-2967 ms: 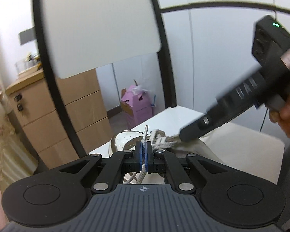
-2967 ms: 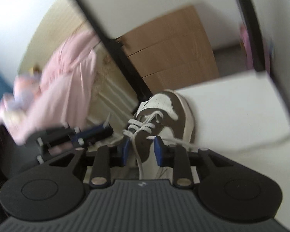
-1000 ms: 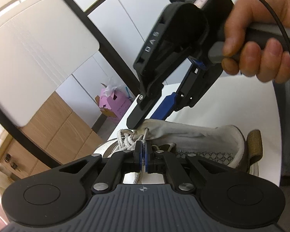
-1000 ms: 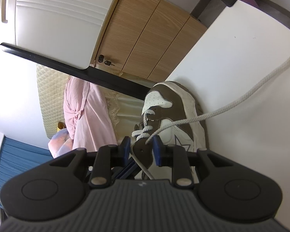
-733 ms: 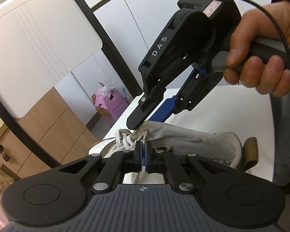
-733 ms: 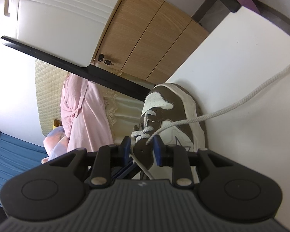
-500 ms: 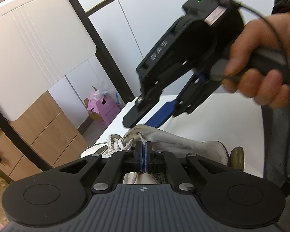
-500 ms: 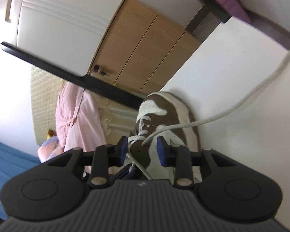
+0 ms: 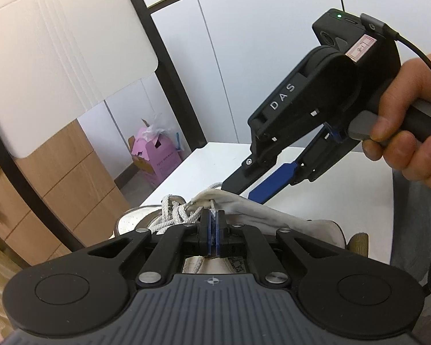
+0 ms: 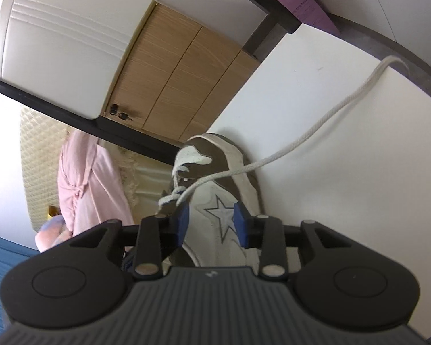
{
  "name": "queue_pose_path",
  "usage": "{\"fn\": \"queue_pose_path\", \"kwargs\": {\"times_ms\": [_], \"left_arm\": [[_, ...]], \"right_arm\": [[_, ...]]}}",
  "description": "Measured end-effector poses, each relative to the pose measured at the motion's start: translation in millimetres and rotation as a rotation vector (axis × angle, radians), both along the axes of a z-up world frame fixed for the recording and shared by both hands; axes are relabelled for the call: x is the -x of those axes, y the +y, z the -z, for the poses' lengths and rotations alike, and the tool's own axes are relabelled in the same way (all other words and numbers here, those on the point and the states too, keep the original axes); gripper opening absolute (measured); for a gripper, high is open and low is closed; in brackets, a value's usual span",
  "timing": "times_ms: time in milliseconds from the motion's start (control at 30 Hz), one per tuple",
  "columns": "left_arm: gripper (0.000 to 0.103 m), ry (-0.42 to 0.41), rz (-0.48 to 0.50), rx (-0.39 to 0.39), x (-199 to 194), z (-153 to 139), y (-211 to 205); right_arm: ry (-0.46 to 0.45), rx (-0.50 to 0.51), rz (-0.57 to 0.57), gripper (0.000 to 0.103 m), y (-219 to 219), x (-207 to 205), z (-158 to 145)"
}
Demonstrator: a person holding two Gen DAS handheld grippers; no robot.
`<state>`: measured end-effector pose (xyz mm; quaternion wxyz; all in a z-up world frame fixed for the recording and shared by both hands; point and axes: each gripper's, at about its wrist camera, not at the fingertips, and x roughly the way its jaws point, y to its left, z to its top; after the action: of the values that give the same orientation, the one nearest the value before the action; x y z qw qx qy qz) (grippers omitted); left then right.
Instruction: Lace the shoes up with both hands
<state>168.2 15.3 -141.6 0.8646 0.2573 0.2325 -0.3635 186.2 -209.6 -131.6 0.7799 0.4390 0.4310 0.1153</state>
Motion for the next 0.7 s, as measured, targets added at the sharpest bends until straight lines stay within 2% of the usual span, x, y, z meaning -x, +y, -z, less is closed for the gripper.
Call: {"fn": "queue_pose_path", "kwargs": {"times_ms": [267, 367, 567, 700], "left_arm": [[0.004, 0.082, -0.068, 0.092, -19.2, -3.3, 10.4], [0.004, 0.115, -0.085, 0.118, -22.7, -4.2, 14.2], [0.004, 0.138, -0.096, 0.083, -28.8, 1.3, 6.2], [0.004, 0.112, -0.096, 0.054, -28.9, 5.0, 1.0]], "right_arm": [[-0.042, 0.1, -0.075, 0.035, 8.7, -5.3, -8.0], [-0.041, 0.094, -0.083, 0.035, 7.3, -5.2, -5.1], [-0.041, 0.097, -0.106, 0.035, 9.7, -6.6, -6.4], [-0.049, 0.115, -0.137, 0.034, 14.6, -8.1, -8.5]]}}
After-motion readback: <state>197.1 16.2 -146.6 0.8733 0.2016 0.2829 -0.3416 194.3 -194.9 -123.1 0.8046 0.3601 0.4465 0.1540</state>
